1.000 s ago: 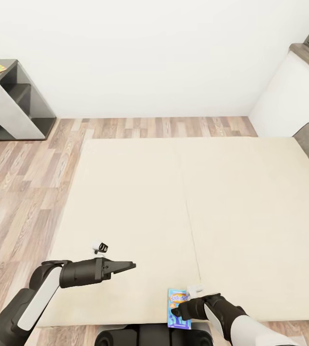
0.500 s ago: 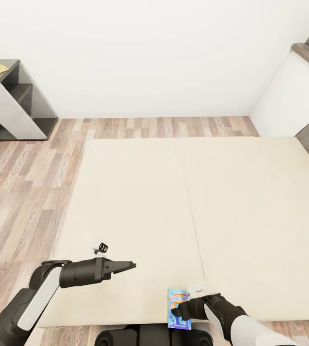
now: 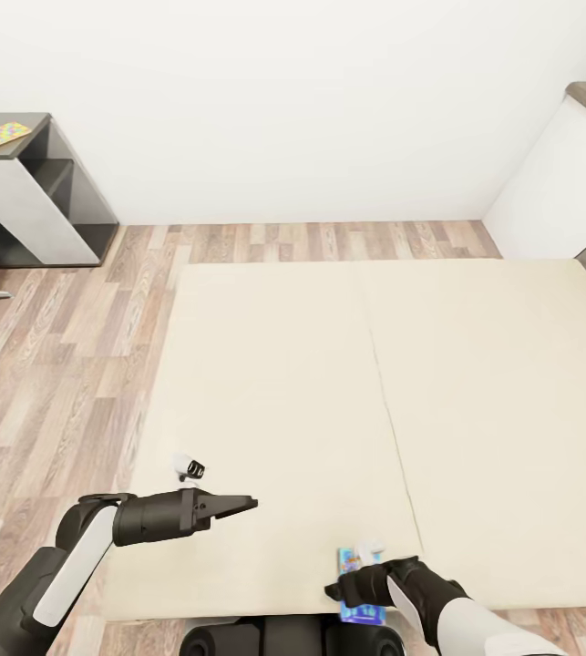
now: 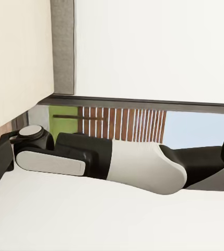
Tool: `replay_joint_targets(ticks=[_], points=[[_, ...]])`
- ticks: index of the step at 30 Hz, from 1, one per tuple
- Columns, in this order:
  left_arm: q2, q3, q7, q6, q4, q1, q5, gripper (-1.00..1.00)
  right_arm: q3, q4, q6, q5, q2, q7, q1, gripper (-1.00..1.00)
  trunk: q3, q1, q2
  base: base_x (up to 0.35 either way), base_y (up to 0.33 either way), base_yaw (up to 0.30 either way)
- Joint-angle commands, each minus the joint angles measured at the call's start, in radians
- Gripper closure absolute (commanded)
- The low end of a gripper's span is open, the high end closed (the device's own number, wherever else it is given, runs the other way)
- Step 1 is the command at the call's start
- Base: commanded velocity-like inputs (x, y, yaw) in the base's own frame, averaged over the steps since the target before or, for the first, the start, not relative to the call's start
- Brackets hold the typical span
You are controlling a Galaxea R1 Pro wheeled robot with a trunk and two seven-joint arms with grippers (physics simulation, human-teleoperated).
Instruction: Put all the toys in the child's room - the three board games (two on the bed and one on the table), the two jigsaw puzzles on the table, and the tennis ball on the table - inside the toy box on the table in the child's room.
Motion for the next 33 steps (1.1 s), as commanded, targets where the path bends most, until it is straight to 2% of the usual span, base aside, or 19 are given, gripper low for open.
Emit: replay_joint_targets(ticks=[1, 25, 30, 33], points=[[0.001, -0.001, -0.002, 0.004, 0.000, -0.001, 0.002, -1.00, 0.002, -0.002, 0.004, 0.011, 0.000, 0.004, 0.000, -1.00, -0.001, 0.001, -0.001, 0.000, 0.087, 0.000], [0.001, -0.001, -0.002, 0.004, 0.000, -0.001, 0.002, -1.00, 0.000, -0.002, 0.000, 0.009, -0.002, 0.004, 0.000, -1.00, -0.001, 0.001, -0.001, 0.000, 0.010, 0.000], [0.029, 0.027, 0.009, -0.006, 0.015, 0.004, -0.008, -1.00, -0.031, -0.031, -0.020, -0.040, -0.030, 0.039, 0.028, -1.00, -0.001, 0.001, -0.001, 0.000, 0.000, 0.000], [0.012, 0.010, 0.009, -0.019, 0.027, 0.004, -0.026, -1.00, -0.048, -0.044, -0.021, -0.024, -0.013, 0.022, 0.017, -1.00, -0.001, 0.001, -0.001, 0.000, 0.000, 0.000]])
